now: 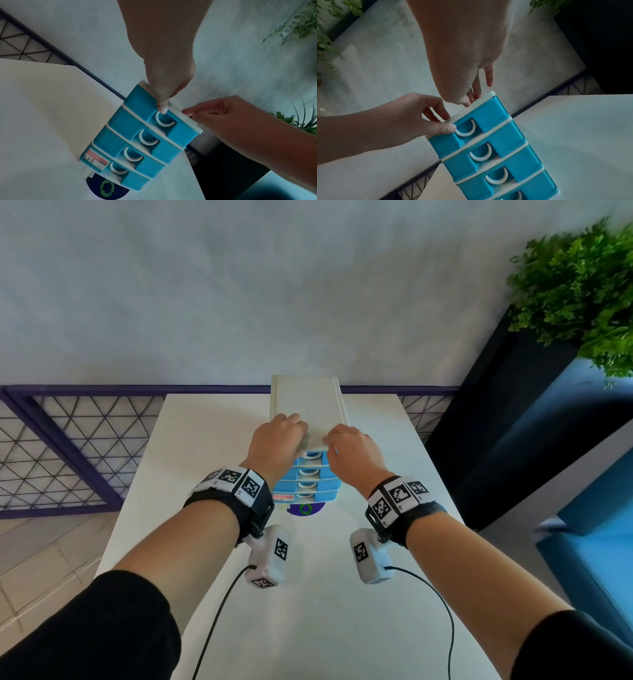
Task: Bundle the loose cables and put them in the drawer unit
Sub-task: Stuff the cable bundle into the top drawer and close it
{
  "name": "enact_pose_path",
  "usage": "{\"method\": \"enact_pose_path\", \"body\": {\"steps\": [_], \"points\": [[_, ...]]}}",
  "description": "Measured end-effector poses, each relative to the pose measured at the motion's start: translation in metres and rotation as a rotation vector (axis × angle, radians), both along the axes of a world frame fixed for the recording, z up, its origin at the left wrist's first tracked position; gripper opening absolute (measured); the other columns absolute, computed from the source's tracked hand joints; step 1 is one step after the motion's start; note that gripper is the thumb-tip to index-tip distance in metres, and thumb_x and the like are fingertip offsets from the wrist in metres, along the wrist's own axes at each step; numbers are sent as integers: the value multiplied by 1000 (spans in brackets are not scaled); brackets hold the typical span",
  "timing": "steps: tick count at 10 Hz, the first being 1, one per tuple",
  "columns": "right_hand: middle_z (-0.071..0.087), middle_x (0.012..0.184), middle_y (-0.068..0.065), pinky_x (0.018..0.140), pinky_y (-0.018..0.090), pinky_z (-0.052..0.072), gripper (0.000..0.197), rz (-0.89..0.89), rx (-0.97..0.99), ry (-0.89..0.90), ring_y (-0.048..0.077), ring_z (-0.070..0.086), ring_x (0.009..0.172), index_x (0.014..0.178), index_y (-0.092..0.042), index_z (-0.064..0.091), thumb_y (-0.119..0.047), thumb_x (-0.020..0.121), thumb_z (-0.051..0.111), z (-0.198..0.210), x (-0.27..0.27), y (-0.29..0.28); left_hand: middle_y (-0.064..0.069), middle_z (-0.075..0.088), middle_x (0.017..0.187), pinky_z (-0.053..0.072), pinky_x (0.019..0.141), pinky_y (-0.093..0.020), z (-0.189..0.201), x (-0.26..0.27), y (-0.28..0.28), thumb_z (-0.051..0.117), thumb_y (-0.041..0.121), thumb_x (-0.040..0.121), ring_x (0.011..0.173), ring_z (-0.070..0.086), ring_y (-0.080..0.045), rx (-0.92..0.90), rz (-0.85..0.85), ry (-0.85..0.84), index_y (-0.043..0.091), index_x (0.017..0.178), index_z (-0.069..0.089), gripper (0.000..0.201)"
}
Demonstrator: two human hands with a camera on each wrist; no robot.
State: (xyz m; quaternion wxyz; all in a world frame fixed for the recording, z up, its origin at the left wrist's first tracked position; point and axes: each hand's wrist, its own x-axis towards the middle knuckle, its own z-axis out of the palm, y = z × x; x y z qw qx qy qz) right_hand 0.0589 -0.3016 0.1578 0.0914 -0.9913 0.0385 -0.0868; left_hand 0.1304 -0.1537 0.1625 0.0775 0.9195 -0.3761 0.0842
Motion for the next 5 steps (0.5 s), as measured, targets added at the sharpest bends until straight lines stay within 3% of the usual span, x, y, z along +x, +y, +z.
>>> {"method": "enact_pose_path", "body": {"steps": [1,2,3,4,5], "points": [[63,105,5,74,33,47,27,-53,-8,-21,26,59,94,101,-8,70,-14,92,46,1,6,7,-2,54,97,41,55,-34,-5,-2,3,63,21,85,92,52,-24,-33,16,13,13,90,57,12],[61,100,6,63,30,38,24,-93,-27,-31,26,59,89,96,-6,69,-15,91,46,5,12,14,-2,54,102,45,58,-36,-3,-3,4,64,23,85,96,51,-23,-35,39,23,13,97,57,17],[61,99,6,63,29,36,23,-116,-46,11,26,59,88,95,-6,68,-14,91,46,8,10,18,-2,53,106,43,61,-35,-1,-7,5,64,25,84,100,50,-23,-19,44,83,13,100,57,22],[60,104,6,67,31,38,24,-104,-77,82,26,61,93,98,-7,66,-13,93,43,21,9,18,-2,53,111,47,71,-37,9,-6,5,61,27,86,105,52,-25,8,66,175,12,109,58,28],[59,123,3,90,33,41,30,-84,34,134,23,59,109,116,-13,64,-15,96,41,29,-5,11,-1,44,141,41,102,-42,11,-16,20,58,30,88,127,46,-25,-15,47,357,18,134,46,50]]}}
